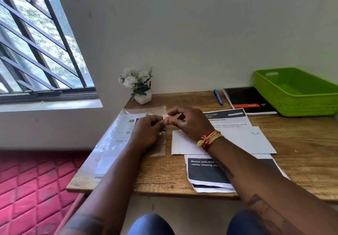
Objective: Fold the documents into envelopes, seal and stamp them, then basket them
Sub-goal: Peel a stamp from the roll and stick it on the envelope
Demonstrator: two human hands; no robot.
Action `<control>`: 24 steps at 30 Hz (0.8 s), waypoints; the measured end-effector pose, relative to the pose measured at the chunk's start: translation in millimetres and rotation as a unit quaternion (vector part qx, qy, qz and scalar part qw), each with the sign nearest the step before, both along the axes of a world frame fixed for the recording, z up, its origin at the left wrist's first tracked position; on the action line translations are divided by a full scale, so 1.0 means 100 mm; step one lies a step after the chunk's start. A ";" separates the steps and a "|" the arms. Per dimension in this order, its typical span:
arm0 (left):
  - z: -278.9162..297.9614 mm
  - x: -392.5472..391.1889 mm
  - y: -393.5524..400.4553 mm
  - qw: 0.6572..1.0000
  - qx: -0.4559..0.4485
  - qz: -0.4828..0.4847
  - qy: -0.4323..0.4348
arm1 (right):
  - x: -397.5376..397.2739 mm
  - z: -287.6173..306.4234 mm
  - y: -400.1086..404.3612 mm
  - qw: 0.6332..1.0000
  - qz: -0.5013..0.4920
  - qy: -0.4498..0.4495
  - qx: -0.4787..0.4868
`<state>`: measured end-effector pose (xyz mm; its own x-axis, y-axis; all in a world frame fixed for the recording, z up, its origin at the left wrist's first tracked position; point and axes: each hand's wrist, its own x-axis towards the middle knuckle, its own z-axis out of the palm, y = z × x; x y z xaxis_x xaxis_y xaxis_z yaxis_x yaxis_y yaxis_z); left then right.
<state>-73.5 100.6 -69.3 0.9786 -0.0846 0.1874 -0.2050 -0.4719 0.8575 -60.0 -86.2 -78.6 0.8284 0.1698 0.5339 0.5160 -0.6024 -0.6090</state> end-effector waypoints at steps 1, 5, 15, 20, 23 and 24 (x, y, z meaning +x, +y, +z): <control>0.00 0.00 -0.01 1.000 0.006 -0.002 -0.003 | 0.00 0.00 -0.01 1.000 -0.005 -0.002 0.001; -0.02 0.00 -0.01 1.000 0.006 -0.012 -0.006 | -0.01 0.01 -0.01 1.000 -0.015 -0.008 -0.006; -0.04 0.03 0.01 0.999 0.038 -0.020 -0.025 | 0.03 -0.01 -0.03 0.995 -0.042 0.042 0.082; -0.05 0.03 0.01 0.998 0.046 -0.018 -0.035 | 0.02 0.00 -0.02 0.993 -0.035 0.058 0.100; -0.04 0.03 0.00 0.999 0.034 -0.016 -0.029 | 0.01 0.00 -0.02 0.993 -0.032 0.052 0.096; -0.04 0.02 0.00 0.999 0.029 -0.018 -0.025 | 0.01 0.00 -0.02 0.994 -0.029 0.049 0.094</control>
<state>-71.1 100.2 -73.4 0.9641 -0.1315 0.2306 -0.2653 -0.5116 0.8173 -58.8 -88.4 -78.9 0.8836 0.0248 0.4676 0.4160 -0.5001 -0.7596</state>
